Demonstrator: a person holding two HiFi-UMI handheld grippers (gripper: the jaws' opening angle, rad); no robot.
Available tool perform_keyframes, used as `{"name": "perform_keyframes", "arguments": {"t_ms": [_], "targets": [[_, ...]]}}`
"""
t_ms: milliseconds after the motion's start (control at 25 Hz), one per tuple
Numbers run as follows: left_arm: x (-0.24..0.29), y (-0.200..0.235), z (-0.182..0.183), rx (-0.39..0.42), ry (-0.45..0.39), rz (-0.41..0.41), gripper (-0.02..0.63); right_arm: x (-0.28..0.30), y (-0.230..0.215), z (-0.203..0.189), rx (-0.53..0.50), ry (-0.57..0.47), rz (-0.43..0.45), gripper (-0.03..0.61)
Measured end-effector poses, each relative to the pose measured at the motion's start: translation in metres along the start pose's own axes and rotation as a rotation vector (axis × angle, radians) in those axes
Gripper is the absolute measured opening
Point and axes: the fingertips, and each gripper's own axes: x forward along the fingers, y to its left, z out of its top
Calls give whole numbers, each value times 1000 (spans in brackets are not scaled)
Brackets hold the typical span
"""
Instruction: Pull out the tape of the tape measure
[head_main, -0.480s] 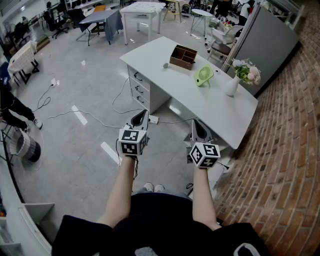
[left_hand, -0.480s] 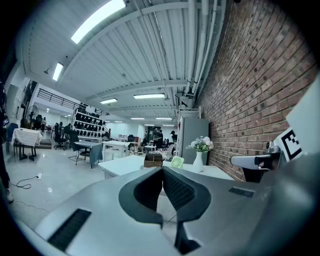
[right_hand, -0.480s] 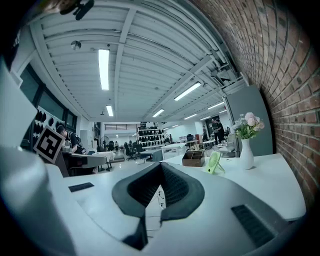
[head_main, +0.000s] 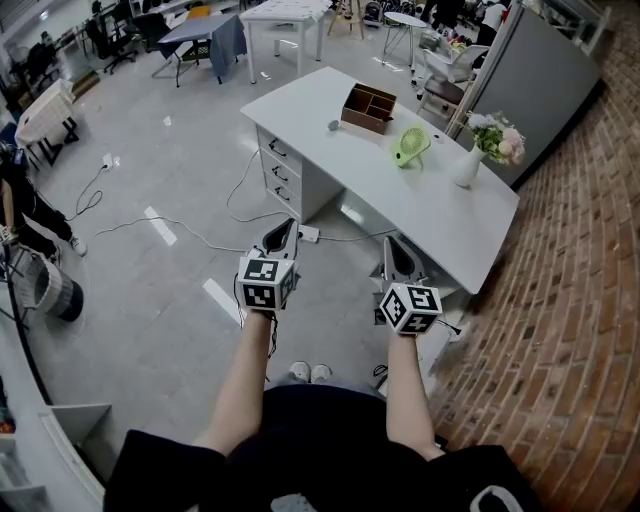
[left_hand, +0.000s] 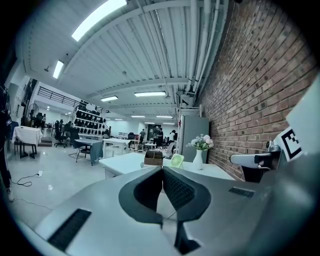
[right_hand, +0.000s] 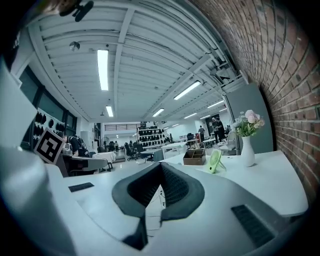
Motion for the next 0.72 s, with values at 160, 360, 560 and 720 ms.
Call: {"name": "perform_keyframes", "arguments": {"t_ms": [160,360,560,720], "targets": [[1,6,-3,-6,7,-1,23,4,3,-2,3,4,-1,0],[2,17,-5,-14,7,-4,23,11,6,-2,12,-2,-8,2],[7,32,-3,-16,3,-7,23,21,7,5,15,-18,-32,2],[9,43,-6,-10,2,-17,23,24,11,-2,17,-20,-53,2]]}}
